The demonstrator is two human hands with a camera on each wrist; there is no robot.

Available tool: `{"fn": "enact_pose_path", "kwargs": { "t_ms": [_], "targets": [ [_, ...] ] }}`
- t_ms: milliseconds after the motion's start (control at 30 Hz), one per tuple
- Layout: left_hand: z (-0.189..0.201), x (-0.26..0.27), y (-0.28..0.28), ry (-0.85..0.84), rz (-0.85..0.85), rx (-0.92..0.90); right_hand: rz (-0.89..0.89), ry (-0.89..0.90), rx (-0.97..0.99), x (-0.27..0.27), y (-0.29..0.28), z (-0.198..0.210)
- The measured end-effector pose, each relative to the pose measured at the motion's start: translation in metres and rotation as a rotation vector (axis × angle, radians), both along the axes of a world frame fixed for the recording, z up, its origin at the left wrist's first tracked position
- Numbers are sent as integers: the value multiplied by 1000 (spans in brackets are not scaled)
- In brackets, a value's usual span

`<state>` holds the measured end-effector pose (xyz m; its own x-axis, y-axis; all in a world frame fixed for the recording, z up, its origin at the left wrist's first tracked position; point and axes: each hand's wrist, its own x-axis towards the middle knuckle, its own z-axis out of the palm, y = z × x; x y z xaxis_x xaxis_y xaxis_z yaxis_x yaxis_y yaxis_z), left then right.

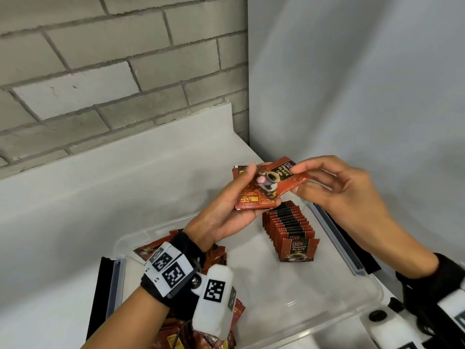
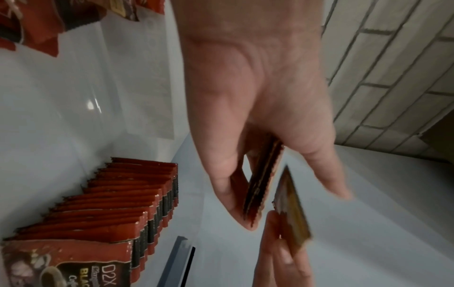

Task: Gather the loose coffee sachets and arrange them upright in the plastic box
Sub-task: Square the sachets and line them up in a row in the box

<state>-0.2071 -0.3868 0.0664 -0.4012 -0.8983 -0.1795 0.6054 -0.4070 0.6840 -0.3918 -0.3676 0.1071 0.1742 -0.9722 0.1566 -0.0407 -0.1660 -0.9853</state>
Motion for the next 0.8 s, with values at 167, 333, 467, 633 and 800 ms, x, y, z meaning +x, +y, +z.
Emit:
{"fn": "enact_pose_path", "kwargs": {
  "t_ms": [167, 333, 467, 633, 800],
  "targets": [
    [-1, 2, 3, -88, -3, -78, 52, 60, -18, 2, 0, -9],
    [-1, 2, 2, -95, 5, -97, 59, 86, 50, -1, -1, 1],
    [-2, 2, 2, -118, 0, -144, 81, 48, 179, -5, -5, 6],
    [-5, 2, 2, -134, -19, -150, 133, 105, 210, -11, -8, 4],
    [-4, 4, 0, -56, 40, -76, 164, 254, 174, -22, -9, 4]
  ]
}}
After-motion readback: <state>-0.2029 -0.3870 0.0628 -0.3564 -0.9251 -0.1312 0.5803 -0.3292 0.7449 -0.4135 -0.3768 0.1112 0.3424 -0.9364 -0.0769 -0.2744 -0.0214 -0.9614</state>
